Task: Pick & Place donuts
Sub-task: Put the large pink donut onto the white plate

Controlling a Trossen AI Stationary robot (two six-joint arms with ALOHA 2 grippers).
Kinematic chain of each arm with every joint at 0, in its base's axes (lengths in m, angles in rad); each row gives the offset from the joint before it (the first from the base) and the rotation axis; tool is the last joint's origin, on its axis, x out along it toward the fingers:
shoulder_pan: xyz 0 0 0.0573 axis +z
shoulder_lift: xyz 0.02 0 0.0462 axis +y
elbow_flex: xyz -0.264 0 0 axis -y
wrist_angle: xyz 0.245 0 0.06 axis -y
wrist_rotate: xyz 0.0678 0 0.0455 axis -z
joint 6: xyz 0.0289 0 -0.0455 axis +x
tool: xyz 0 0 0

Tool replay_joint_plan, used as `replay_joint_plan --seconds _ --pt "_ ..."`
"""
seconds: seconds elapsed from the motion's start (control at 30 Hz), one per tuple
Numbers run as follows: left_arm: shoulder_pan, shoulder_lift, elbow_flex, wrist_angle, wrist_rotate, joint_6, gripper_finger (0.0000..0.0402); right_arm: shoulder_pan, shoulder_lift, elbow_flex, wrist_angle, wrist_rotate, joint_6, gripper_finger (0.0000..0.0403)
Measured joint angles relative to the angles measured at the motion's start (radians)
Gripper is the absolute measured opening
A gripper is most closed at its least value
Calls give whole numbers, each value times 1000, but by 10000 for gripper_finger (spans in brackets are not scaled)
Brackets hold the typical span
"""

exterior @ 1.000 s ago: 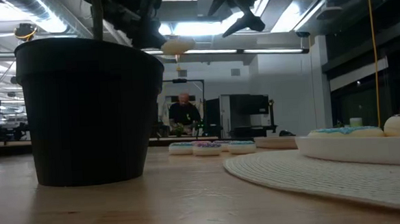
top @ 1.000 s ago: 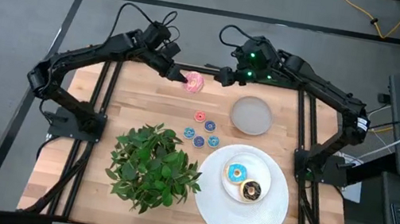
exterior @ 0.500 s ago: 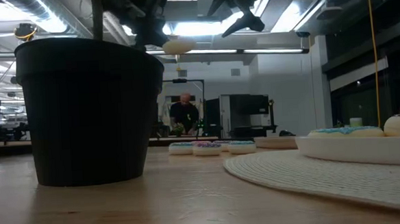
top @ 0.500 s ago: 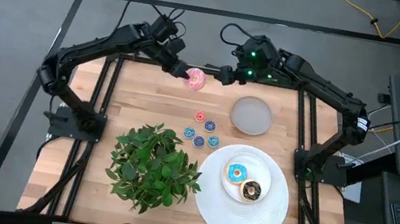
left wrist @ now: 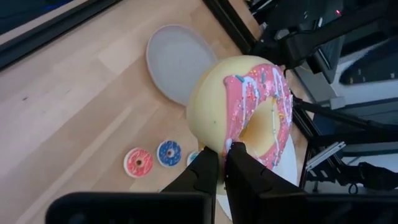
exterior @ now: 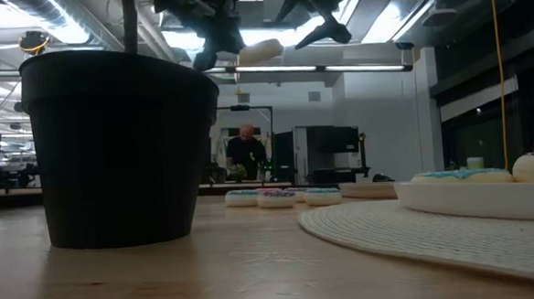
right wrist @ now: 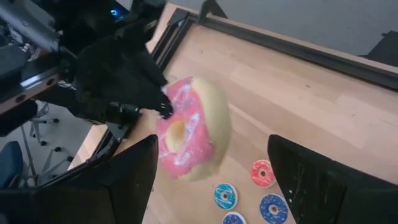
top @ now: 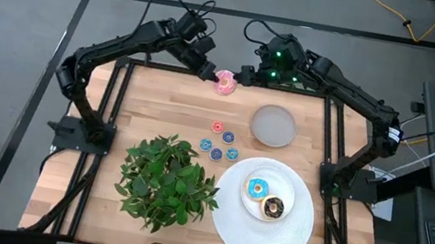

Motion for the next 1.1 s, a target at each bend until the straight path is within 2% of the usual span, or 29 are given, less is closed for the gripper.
replay_joint_plan --seconds 0.2,0.67,0.83,1.1 --pt "-22 28 44 -1 0 4 15 0 0 0 -2 1 -4 303" --pt "-40 28 46 68 0 -12 15 1 0 0 -19 -25 -3 295" --pt "-40 28 46 70 0 -10 15 2 0 0 -31 -26 -5 259" --pt "-40 28 46 69 0 -7 15 2 0 0 -31 -26 -6 166"
